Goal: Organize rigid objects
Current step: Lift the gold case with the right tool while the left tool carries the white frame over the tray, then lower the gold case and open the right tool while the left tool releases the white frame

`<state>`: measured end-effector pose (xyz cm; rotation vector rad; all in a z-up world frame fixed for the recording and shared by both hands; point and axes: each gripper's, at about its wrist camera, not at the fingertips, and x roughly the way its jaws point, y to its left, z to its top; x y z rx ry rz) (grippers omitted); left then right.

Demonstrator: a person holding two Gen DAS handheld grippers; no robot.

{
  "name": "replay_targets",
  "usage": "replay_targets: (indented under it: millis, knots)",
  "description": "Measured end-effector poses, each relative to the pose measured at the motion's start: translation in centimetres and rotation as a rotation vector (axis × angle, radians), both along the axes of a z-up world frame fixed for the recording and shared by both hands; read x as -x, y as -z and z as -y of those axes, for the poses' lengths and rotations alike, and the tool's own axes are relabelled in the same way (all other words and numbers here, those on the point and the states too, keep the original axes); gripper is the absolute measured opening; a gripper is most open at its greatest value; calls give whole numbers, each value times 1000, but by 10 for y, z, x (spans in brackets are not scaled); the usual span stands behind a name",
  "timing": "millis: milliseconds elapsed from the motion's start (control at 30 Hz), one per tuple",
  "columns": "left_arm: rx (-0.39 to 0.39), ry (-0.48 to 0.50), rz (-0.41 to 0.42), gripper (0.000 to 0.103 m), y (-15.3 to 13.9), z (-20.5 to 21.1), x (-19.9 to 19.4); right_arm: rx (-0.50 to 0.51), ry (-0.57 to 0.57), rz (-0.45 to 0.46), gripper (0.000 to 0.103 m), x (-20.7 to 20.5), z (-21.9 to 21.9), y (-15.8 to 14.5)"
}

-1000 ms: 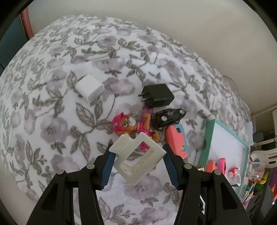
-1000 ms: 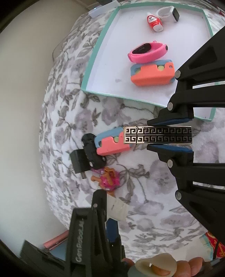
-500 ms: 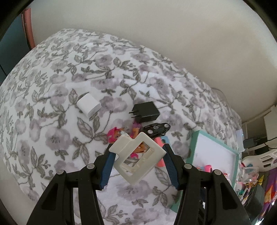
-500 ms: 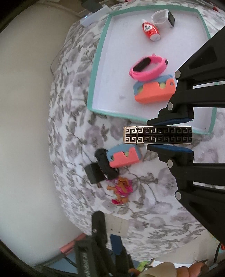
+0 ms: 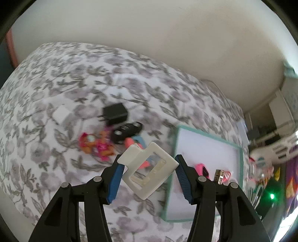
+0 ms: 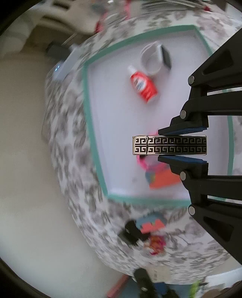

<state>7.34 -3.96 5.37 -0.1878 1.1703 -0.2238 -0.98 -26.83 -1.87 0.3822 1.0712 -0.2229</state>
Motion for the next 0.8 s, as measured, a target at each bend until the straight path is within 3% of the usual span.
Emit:
replay_targets:
  millis: [333, 533, 800]
  knots:
    - [-50, 226, -43, 57, 15, 92, 29, -49, 166, -99, 22, 26, 58, 23]
    - [-89, 305, -87, 57, 32, 127, 40, -57, 201, -107, 22, 39, 77, 23]
    - [-158, 336, -169, 57, 66, 142, 44, -52, 170, -135, 22, 37, 71, 28]
